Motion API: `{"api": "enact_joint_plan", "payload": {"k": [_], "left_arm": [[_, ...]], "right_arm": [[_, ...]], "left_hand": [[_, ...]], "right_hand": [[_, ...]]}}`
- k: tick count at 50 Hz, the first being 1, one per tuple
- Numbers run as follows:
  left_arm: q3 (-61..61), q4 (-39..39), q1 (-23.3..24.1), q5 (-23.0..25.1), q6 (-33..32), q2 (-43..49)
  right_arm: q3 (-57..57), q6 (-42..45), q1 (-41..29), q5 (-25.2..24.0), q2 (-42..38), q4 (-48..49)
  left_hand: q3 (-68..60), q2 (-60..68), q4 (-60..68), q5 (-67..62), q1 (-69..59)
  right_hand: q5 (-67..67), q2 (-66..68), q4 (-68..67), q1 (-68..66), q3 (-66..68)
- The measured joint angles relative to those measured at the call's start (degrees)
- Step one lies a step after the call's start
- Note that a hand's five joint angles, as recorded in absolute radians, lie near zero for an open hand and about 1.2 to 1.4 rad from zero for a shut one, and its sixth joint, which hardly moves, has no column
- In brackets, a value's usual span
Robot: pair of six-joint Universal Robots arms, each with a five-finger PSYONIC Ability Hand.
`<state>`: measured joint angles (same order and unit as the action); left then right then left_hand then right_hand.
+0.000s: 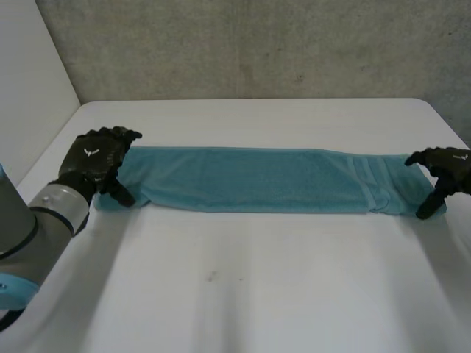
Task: Fold the laundry
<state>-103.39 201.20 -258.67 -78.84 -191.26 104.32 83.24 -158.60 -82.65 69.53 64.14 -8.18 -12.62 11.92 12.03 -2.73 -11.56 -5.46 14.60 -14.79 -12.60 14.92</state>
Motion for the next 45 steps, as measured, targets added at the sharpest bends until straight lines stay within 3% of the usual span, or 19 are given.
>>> {"api": "enact_joint_plan", "payload": {"k": [12,25,28,29,41,45], "left_arm": [[-2.2,3.8,-0.3,-0.1,0.6,0.4],[-2.3,4.0,-0.2,0.0,0.5,0.6],[-2.3,3.9,-0.2,0.0,0.5,0.6],[-2.3,3.9,-0.2,0.0,0.5,0.6],[-2.5,3.9,-0.4,-0.1,0.5,0.6],[-2.6,3.9,-0.4,-0.1,0.5,0.5]], "right_arm": [[2.9,6.5,2.1,0.2,-7.3,14.2],[-0.6,9.4,2.4,0.8,-12.2,14.9],[-1.5,9.5,2.4,0.9,-12.8,14.8],[-1.7,9.4,2.5,0.9,-12.9,14.8],[-4.5,9.0,5.5,1.6,-13.1,15.3],[-7.5,9.3,8.5,4.8,-14.4,15.1]], "left_hand": [[0.0,0.0,0.0,0.0,0.0],[0.0,0.0,0.0,0.0,0.0],[0.0,0.0,0.0,0.0,0.0],[0.0,0.0,0.0,0.0,0.0],[0.0,0.0,0.0,0.0,0.0],[0.0,0.0,0.0,0.0,0.0]], "right_hand": [[-13.7,15.9,-15.6,-13.3,15.6],[-18.8,20.8,-20.9,-17.7,20.7],[-29.2,32.7,-31.7,-27.7,31.6],[-46.2,49.8,-48.8,-40.8,48.6],[-50.1,53.0,-53.5,-42.1,52.7],[-50.1,53.0,-53.5,-42.1,52.8]]}}
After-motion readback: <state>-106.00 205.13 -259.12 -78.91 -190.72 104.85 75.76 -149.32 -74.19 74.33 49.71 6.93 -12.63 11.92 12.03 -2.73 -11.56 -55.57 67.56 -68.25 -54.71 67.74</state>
